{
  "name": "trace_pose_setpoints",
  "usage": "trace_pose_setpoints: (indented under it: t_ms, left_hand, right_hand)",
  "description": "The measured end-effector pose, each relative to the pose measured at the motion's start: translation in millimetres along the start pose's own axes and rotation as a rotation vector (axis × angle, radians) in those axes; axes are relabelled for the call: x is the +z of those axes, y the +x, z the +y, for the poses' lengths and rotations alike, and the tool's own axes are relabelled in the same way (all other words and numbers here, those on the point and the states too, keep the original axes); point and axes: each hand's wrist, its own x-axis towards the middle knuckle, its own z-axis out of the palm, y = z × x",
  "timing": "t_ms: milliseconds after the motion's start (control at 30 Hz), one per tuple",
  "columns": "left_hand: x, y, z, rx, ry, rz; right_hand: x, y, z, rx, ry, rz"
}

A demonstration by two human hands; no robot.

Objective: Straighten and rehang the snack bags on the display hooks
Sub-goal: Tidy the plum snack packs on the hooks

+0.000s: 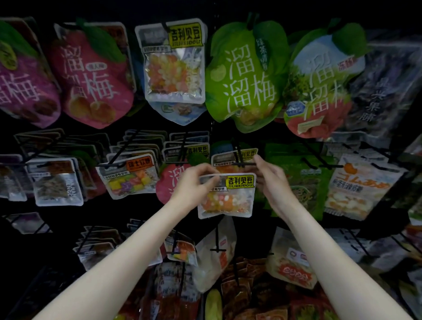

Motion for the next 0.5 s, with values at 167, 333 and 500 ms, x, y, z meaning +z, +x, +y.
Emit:
trace_pose_setpoints:
  t_ms: [167, 333, 500]
  left_hand:
    - [21, 9, 7, -0.032, -0.01, 0.048]
    - [36, 21, 17, -0.022, -0.038, 0.113]
    - [22, 19, -7, 0.132, 0.263, 0.136]
  right_hand:
    - [-11, -9, 7, 0.059, 0.003, -0.057]
    - [-9, 5, -2, 0.021, -0.146, 0.168]
    - [2, 12, -6, 0.023, -0.277, 0.206]
